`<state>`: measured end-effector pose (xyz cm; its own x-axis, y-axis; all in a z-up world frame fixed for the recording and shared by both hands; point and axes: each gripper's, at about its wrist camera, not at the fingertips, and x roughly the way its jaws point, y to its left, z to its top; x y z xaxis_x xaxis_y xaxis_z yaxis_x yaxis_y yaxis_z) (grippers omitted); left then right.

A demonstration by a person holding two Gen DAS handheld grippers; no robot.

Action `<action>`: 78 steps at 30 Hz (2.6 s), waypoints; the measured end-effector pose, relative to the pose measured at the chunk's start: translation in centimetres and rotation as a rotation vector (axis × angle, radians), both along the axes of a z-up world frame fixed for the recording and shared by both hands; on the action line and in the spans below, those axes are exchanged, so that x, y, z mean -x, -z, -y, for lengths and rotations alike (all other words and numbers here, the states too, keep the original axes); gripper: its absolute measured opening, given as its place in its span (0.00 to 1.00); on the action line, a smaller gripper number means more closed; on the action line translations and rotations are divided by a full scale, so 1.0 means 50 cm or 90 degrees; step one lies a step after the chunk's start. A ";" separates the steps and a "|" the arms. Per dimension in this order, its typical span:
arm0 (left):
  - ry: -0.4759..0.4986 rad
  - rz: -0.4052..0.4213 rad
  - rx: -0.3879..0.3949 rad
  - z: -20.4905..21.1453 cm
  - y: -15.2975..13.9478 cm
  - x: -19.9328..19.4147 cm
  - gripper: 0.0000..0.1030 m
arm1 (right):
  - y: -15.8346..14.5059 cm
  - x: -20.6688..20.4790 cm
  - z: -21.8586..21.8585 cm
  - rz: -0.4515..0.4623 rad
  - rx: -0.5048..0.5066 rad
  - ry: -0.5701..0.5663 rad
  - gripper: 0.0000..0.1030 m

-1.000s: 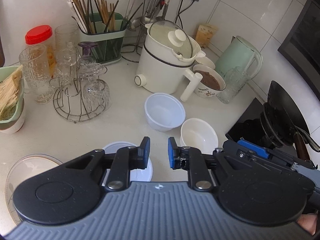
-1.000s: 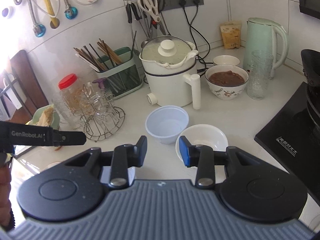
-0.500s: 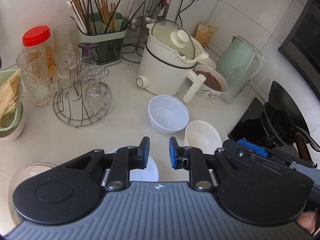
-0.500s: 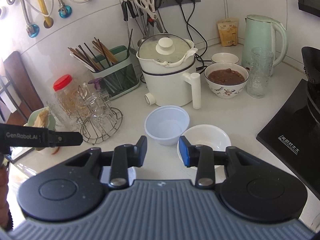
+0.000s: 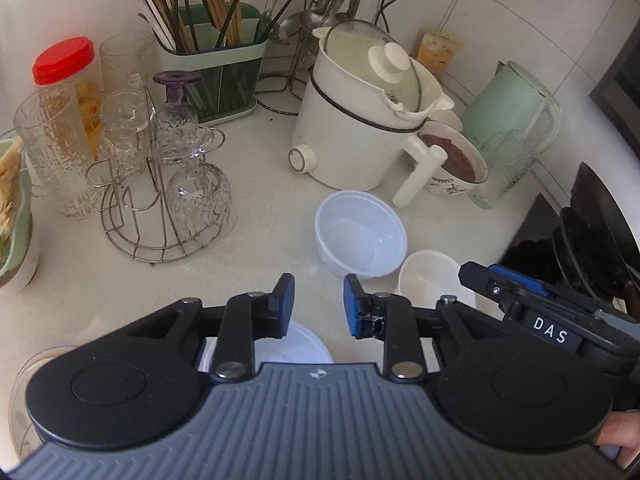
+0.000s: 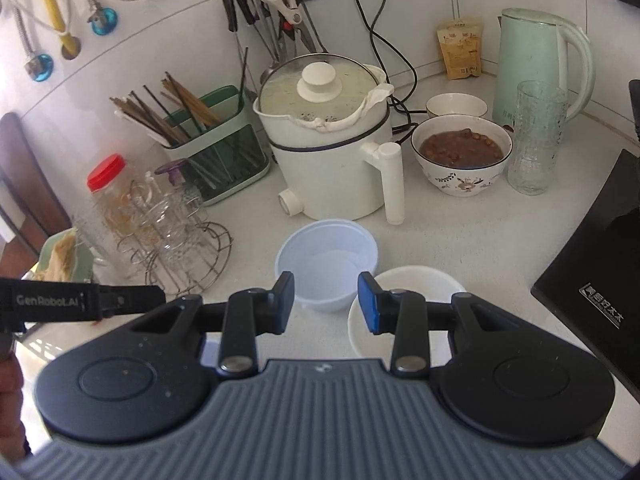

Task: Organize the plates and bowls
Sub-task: 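Carry the held bowl with both grippers over the other translucent bowl, then lower the held bowl into the other translucent bowl with both grippers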

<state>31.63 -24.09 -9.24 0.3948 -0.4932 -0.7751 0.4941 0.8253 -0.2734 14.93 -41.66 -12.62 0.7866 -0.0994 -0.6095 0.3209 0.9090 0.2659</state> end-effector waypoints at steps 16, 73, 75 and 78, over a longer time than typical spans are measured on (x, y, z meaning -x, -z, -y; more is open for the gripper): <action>0.023 -0.055 -0.022 0.094 0.078 -0.138 0.44 | 0.058 -0.106 0.060 -0.022 -0.018 0.015 0.37; -0.001 -0.167 0.011 0.146 0.158 -0.219 0.10 | 0.135 -0.196 0.123 -0.073 -0.115 0.005 0.10; -0.002 -0.157 0.011 0.141 0.144 -0.210 0.10 | 0.126 -0.191 0.117 -0.069 -0.115 0.000 0.10; -0.002 -0.148 0.018 0.129 0.124 -0.200 0.10 | 0.107 -0.180 0.110 -0.060 -0.112 -0.004 0.10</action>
<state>41.61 -30.54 -15.43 0.2087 -0.5147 -0.8316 0.4121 0.8174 -0.4025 23.94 -47.14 -17.96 0.7256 0.0200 -0.6878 0.3460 0.8534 0.3898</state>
